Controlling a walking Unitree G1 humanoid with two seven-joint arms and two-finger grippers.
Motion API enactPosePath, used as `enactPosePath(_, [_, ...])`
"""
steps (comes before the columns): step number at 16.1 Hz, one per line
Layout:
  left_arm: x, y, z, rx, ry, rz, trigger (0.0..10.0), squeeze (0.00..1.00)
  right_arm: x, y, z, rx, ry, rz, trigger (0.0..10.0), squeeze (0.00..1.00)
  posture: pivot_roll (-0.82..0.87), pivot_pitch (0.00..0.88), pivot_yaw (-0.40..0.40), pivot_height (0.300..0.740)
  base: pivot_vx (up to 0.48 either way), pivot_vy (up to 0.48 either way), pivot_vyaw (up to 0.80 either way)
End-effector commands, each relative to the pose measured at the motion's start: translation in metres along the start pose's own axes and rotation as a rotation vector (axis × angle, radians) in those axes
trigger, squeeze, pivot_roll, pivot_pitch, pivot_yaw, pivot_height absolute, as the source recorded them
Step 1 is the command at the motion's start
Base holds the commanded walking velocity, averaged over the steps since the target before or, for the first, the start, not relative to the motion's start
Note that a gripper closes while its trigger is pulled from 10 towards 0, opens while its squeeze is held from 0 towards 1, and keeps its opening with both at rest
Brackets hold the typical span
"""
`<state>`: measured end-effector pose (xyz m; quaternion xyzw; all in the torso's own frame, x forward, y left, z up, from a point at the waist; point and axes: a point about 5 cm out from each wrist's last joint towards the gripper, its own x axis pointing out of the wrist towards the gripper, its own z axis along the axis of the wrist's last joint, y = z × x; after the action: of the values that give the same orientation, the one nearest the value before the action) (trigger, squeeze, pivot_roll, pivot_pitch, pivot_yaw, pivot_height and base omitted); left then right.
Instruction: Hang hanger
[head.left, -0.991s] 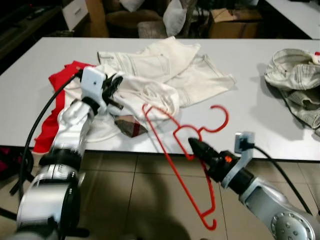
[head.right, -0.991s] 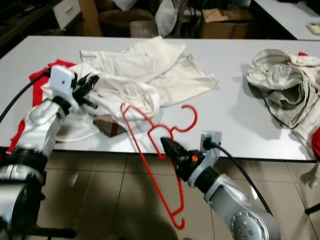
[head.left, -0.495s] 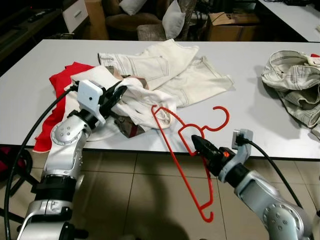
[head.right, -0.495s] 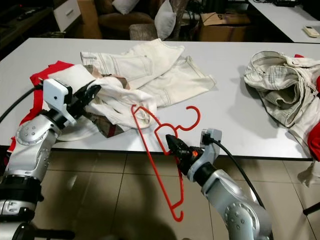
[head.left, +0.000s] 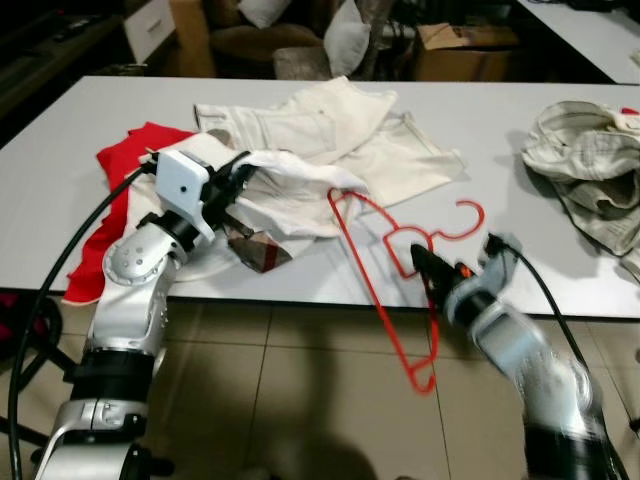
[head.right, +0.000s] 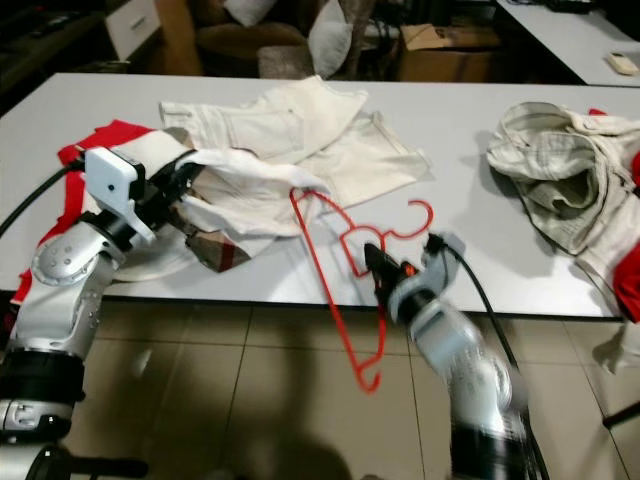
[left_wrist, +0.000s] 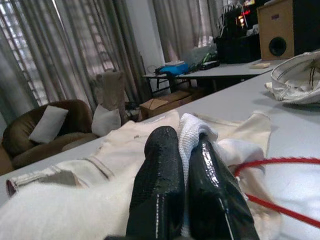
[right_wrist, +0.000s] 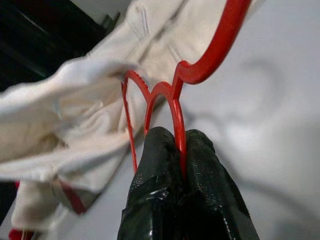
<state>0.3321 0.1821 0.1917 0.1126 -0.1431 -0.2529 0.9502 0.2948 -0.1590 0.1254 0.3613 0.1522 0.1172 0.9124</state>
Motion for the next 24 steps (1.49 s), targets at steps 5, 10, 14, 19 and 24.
enactPosePath(5, [-0.010, 0.023, 0.044, 0.093, -0.204, 0.141, 0.0, 0.00, 0.011, 0.064, 0.083, -0.114, -0.348, 0.285, 10.0, 0.00, -0.08, 0.000, -0.034, 0.740, 0.000, 0.000, 0.00])
enactPosePath(10, [-0.046, -0.056, -0.041, -0.002, 0.163, 0.022, 10.0, 0.00, 0.004, 0.060, 0.038, -0.181, -0.189, 0.341, 10.0, 0.00, -0.08, 0.000, -0.065, 0.740, 0.000, 0.000, 0.00])
enactPosePath(14, [-0.051, -0.046, -0.044, 0.021, 0.226, -0.001, 10.0, 1.00, 0.002, 0.061, 0.021, -0.218, -0.122, 0.370, 10.0, 0.00, -0.08, 0.000, -0.053, 0.740, 0.000, 0.000, 0.00])
enactPosePath(19, [-0.026, -0.038, 0.011, -0.064, 0.019, -0.211, 10.0, 1.00, 0.001, 0.064, 0.014, -0.279, -0.094, 0.392, 10.0, 0.00, -0.08, 0.000, -0.036, 0.740, 0.000, 0.000, 0.00])
enactPosePath(24, [0.001, -0.049, 0.017, -0.028, 0.068, -0.371, 10.0, 1.00, 0.000, 0.069, 0.016, -0.316, -0.110, 0.400, 10.0, 0.00, -0.09, 0.000, -0.014, 0.740, 0.000, 0.000, 0.00])
